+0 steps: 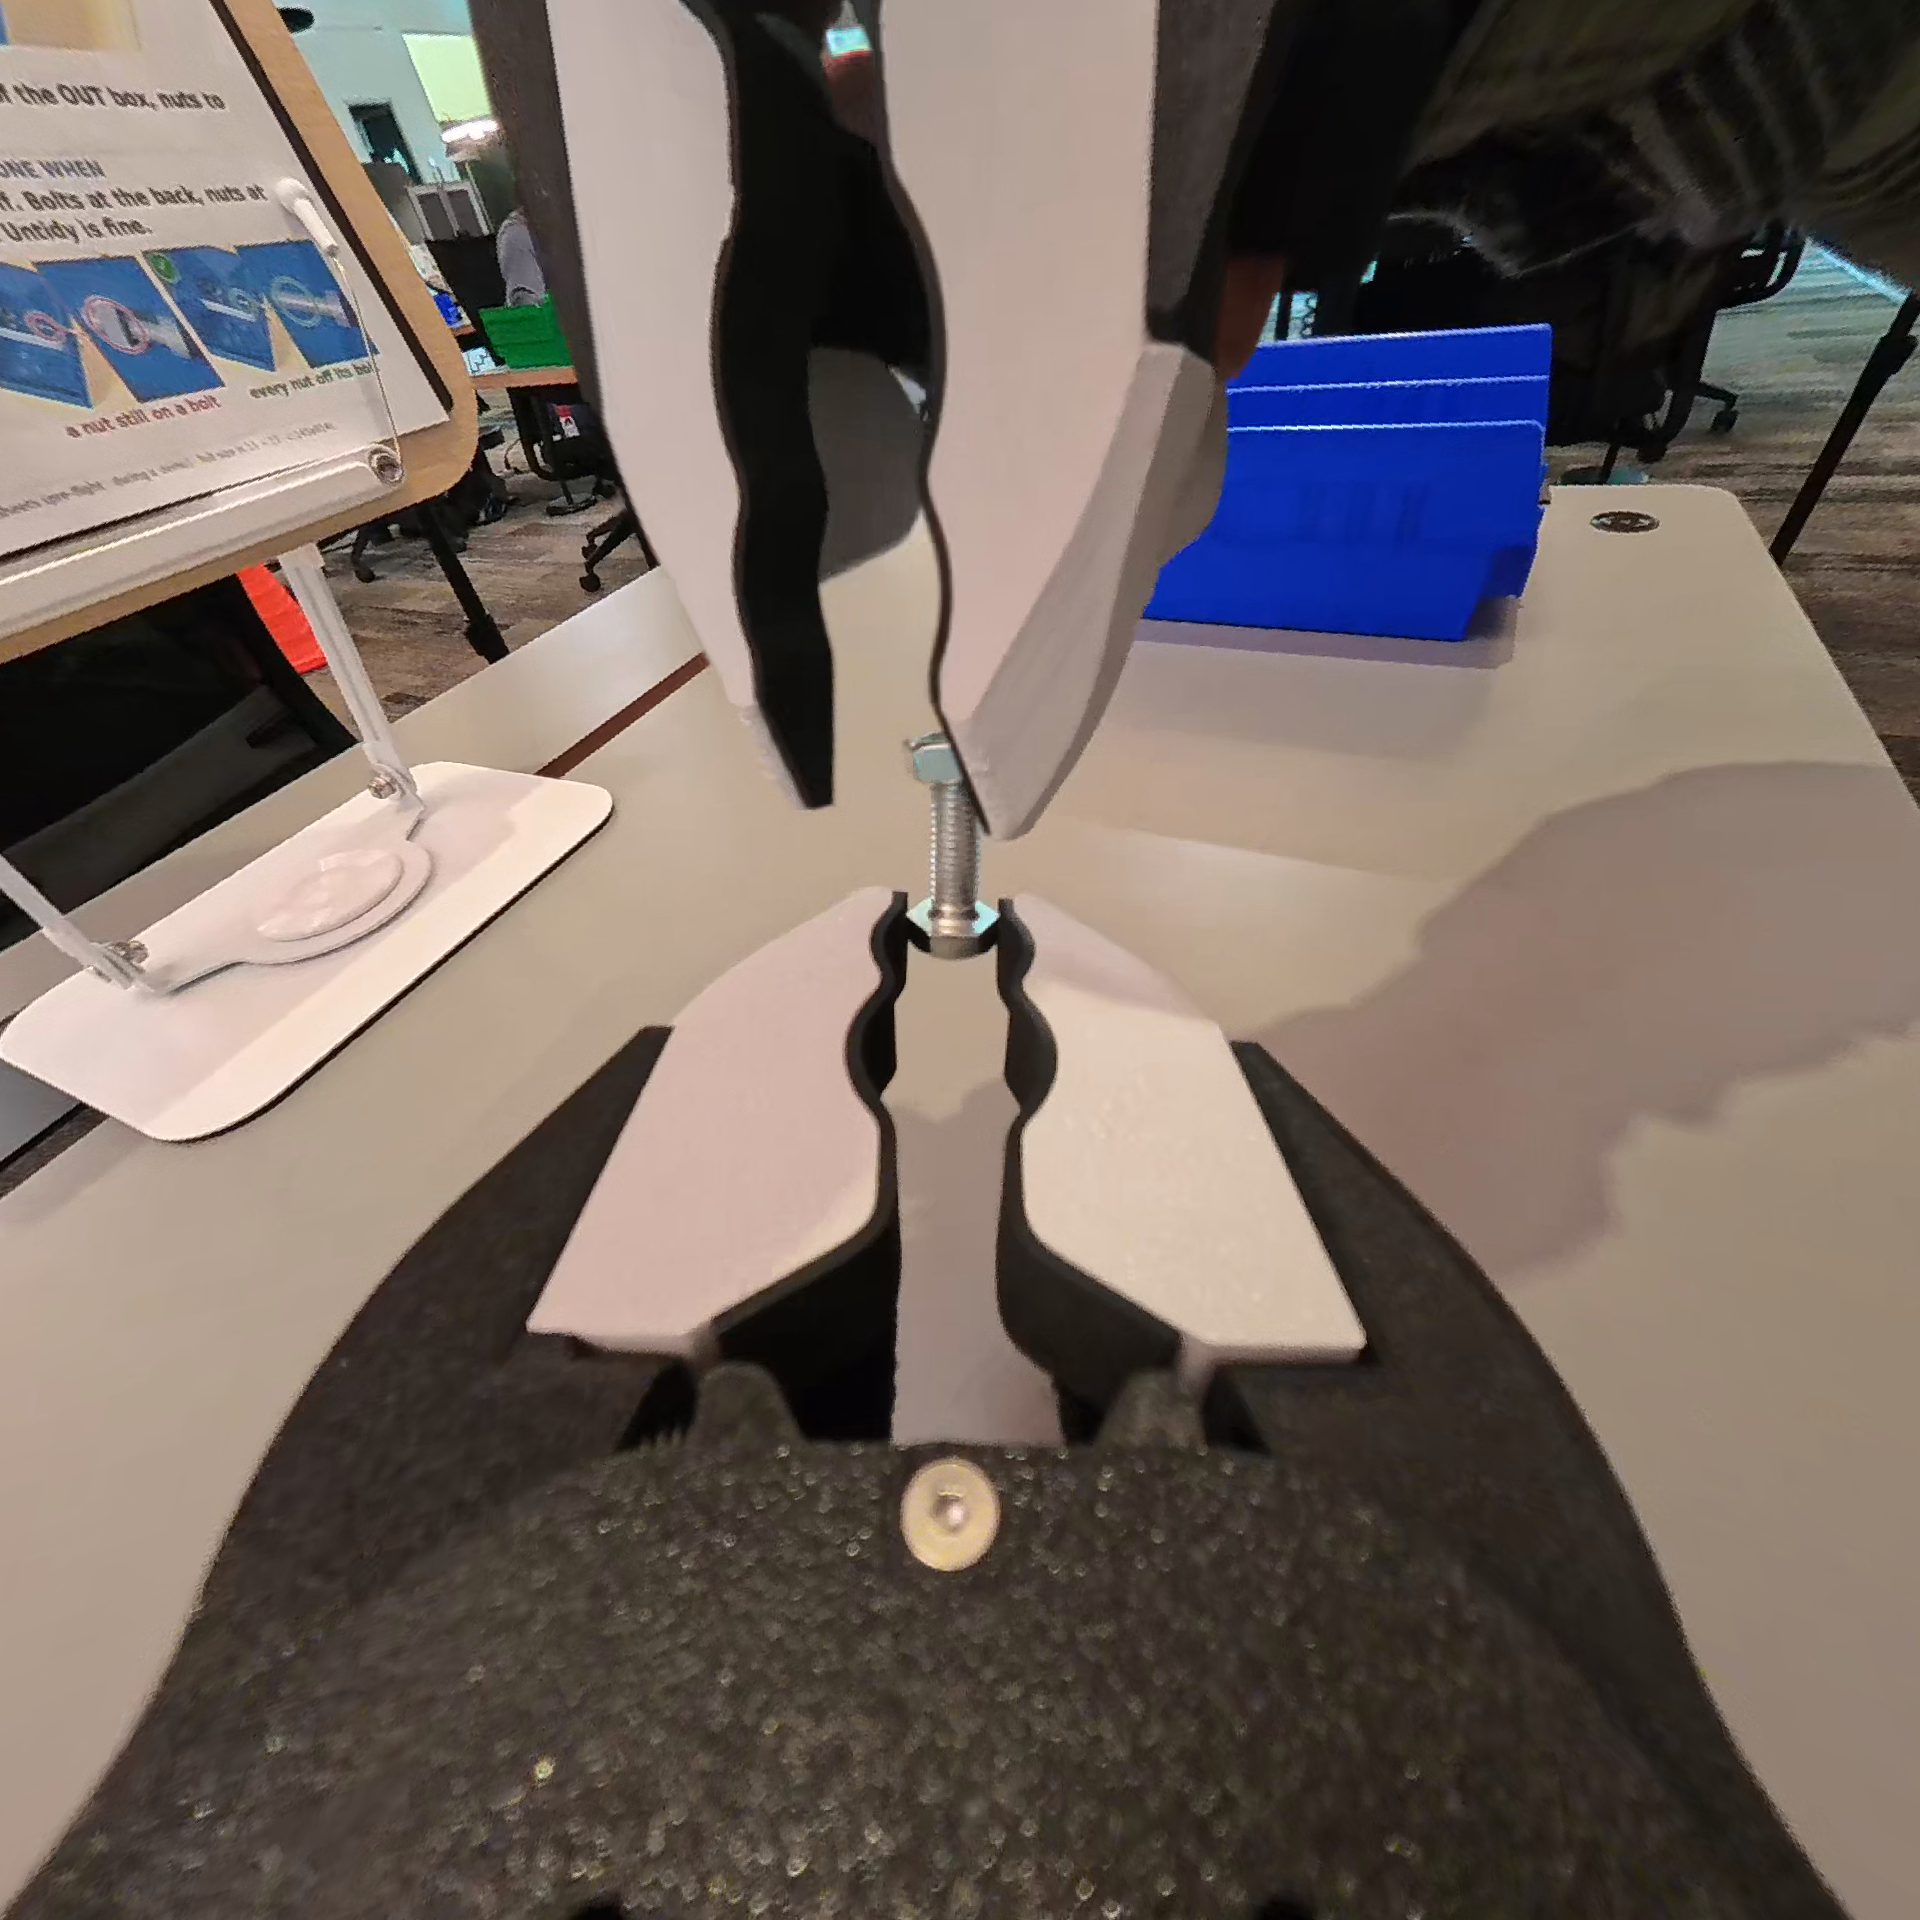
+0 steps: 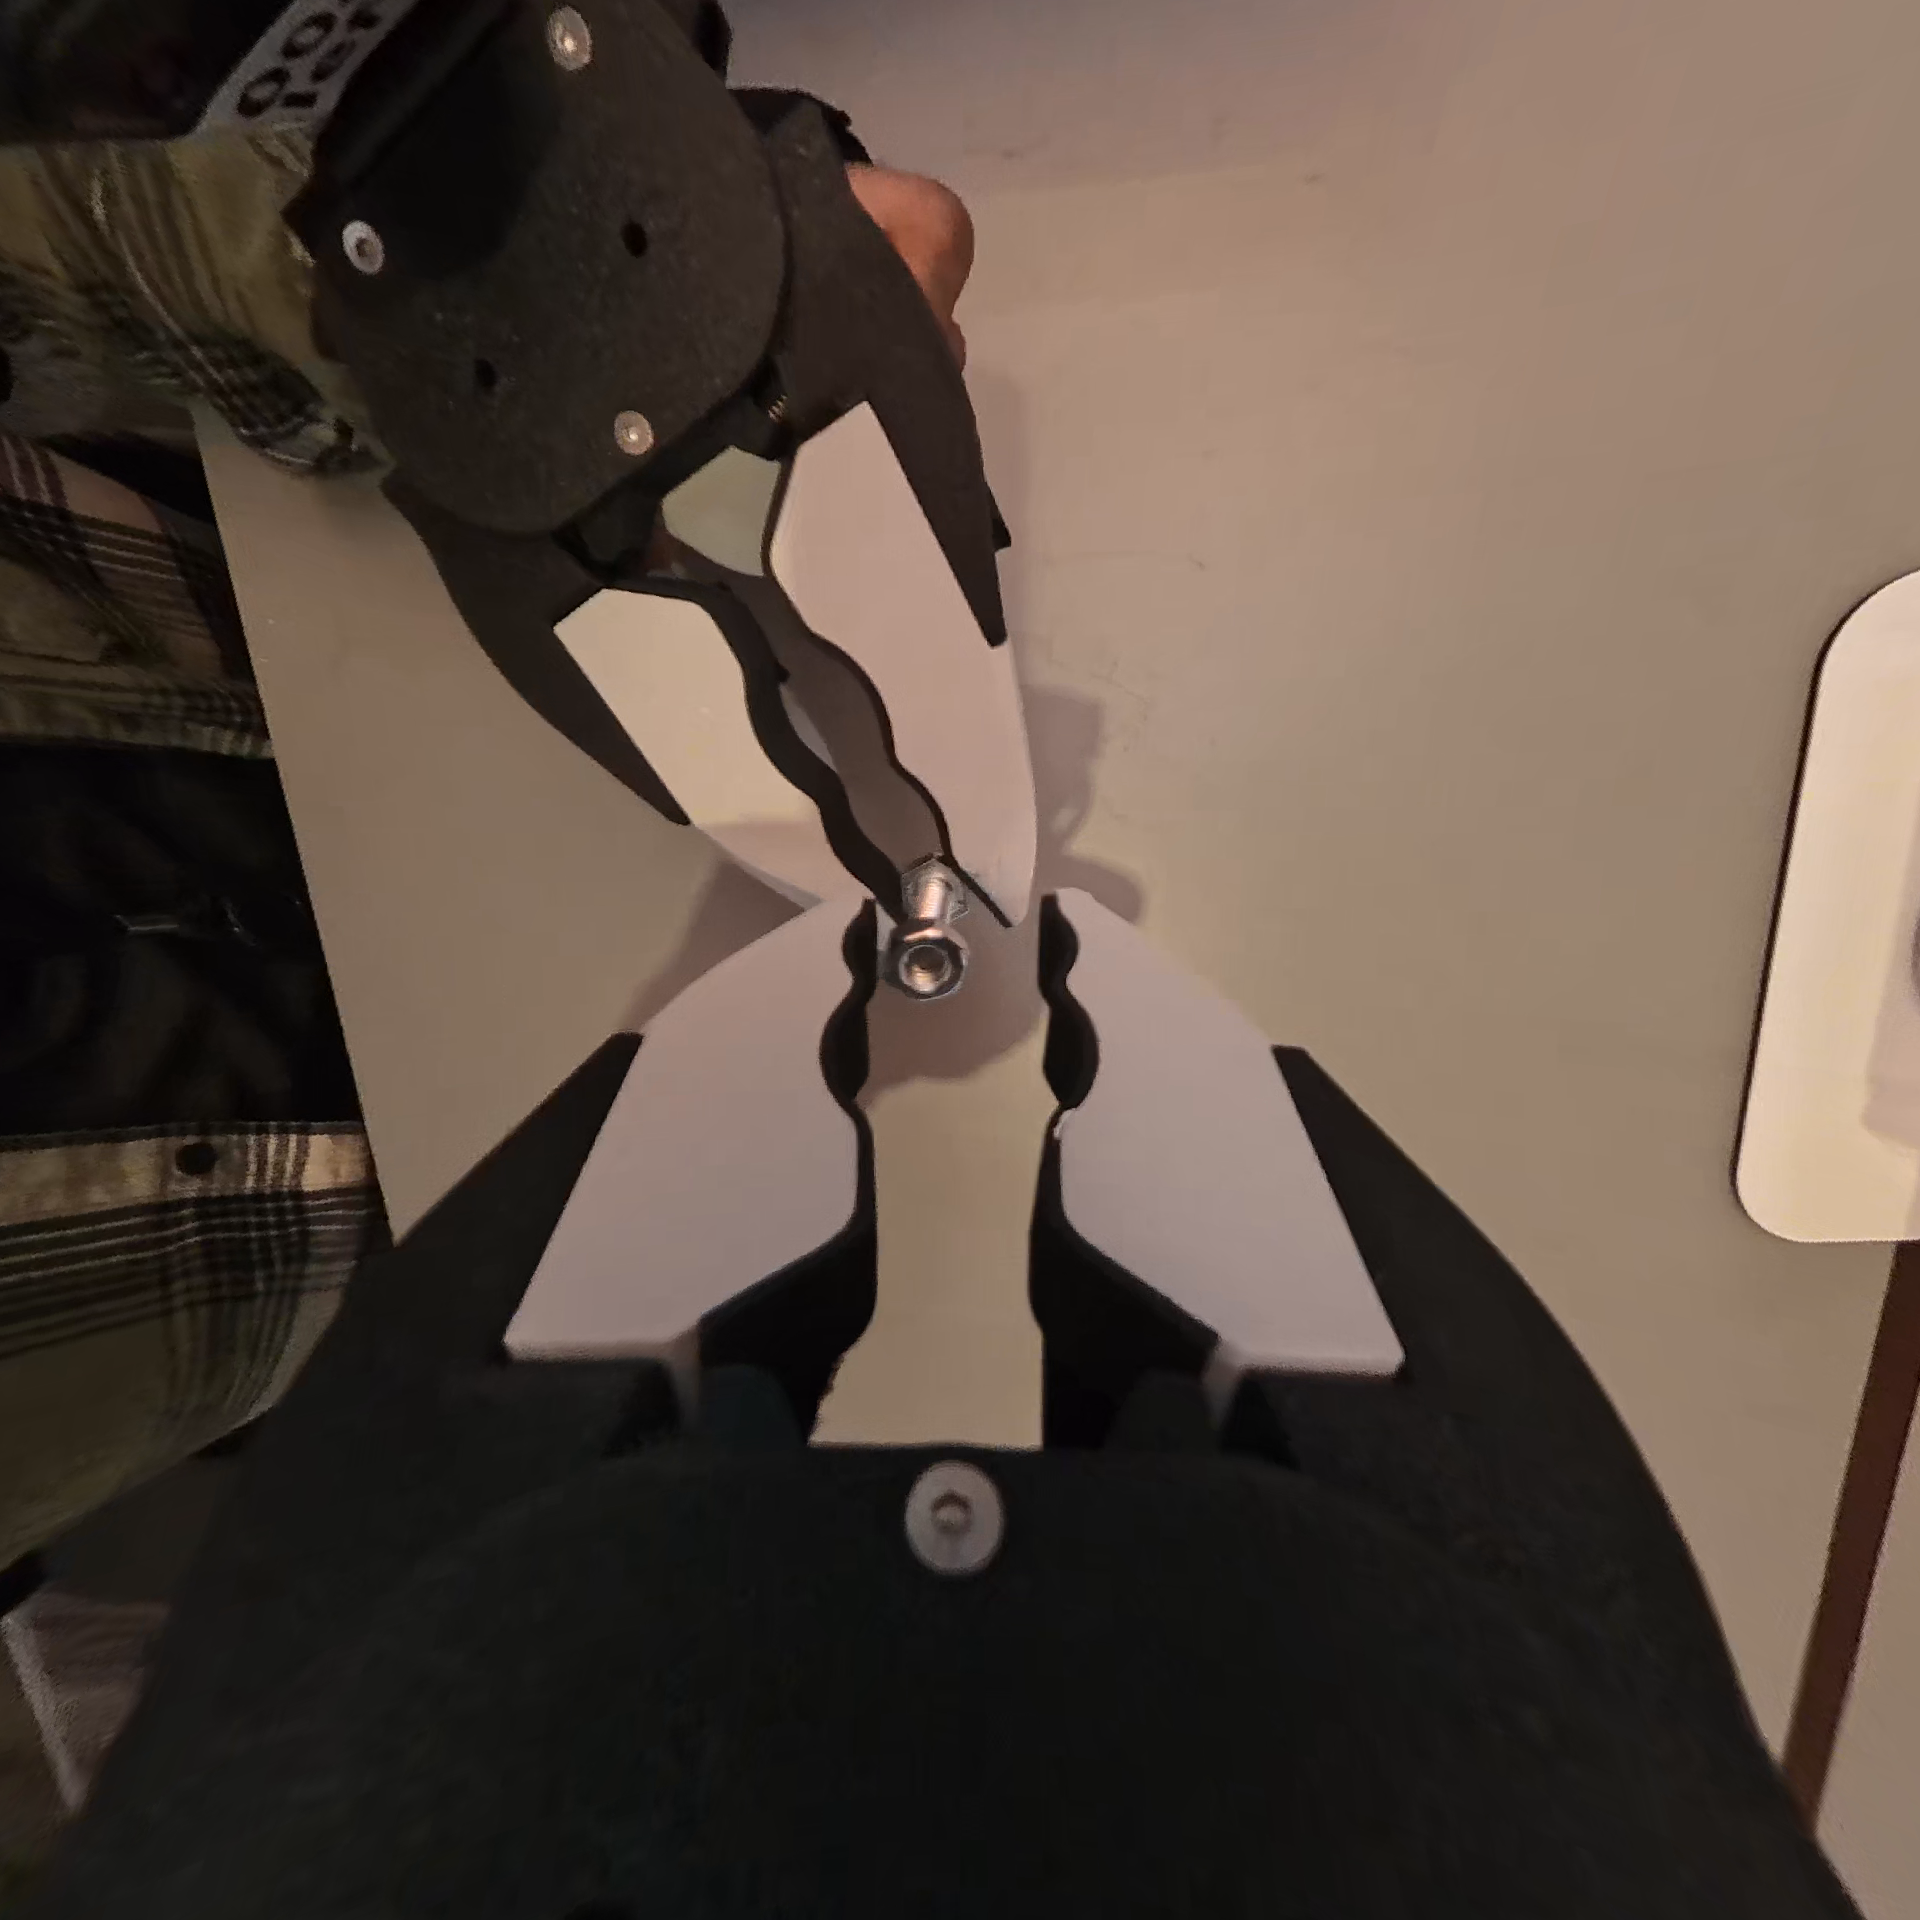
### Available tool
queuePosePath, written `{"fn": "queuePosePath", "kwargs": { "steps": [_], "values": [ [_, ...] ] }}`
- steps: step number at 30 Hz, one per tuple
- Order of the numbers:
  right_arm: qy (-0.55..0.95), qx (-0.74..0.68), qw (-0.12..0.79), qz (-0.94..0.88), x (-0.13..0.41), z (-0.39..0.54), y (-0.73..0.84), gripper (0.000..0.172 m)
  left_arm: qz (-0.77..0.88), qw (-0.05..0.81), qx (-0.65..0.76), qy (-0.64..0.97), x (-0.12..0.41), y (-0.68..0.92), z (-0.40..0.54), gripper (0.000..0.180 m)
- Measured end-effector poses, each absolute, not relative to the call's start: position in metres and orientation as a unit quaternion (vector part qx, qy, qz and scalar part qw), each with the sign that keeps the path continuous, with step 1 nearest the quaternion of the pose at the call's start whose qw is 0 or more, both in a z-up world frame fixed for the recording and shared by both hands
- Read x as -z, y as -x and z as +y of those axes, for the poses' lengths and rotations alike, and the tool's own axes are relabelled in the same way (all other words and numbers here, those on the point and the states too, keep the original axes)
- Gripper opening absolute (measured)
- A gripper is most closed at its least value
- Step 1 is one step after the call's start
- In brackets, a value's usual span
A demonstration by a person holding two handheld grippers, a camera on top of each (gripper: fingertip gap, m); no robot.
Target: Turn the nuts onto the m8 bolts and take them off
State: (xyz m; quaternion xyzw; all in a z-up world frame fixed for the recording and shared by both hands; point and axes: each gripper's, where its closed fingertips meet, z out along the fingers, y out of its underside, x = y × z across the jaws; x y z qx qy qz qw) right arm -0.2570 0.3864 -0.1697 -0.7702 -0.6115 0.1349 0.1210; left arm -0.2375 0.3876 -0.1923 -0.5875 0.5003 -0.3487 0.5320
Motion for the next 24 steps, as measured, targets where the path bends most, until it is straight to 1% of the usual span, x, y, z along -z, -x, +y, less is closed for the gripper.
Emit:
{"fn": "queuePosePath", "kwargs": {
  "steps": [2, 6, 10, 14, 15, 18, 24],
  "values": [
    [0.761, -0.136, 0.126, -0.622, 0.167, 0.386, 0.258, 0.032, 0.496, 0.531, 0.359, 0.586, 0.191, 0.238, 0.387, 0.016],
    [0.731, -0.137, 0.154, -0.651, 0.157, 0.388, 0.261, 0.045, 0.483, 0.523, 0.397, 0.58, 0.187, 0.239, 0.385, 0.016],
    [0.67, -0.153, 0.191, -0.701, 0.132, 0.386, 0.26, 0.05, 0.467, 0.506, 0.453, 0.566, 0.181, 0.239, 0.381, 0.016],
    [0.589, -0.159, 0.181, -0.772, 0.116, 0.375, 0.25, 0.043, 0.465, 0.487, 0.509, 0.536, 0.172, 0.24, 0.372, 0.016],
    [0.566, -0.163, 0.186, -0.787, 0.113, 0.372, 0.251, 0.038, 0.469, 0.484, 0.515, 0.529, 0.171, 0.24, 0.369, 0.016],
    [0.52, -0.173, 0.171, -0.819, 0.106, 0.362, 0.255, 0.033, 0.489, 0.475, 0.521, 0.513, 0.171, 0.237, 0.36, 0.016],
    [0.481, -0.129, 0.097, -0.862, 0.125, 0.353, 0.257, 0.031, 0.506, 0.474, 0.524, 0.495, 0.169, 0.236, 0.352, 0.016]
  ]
}}
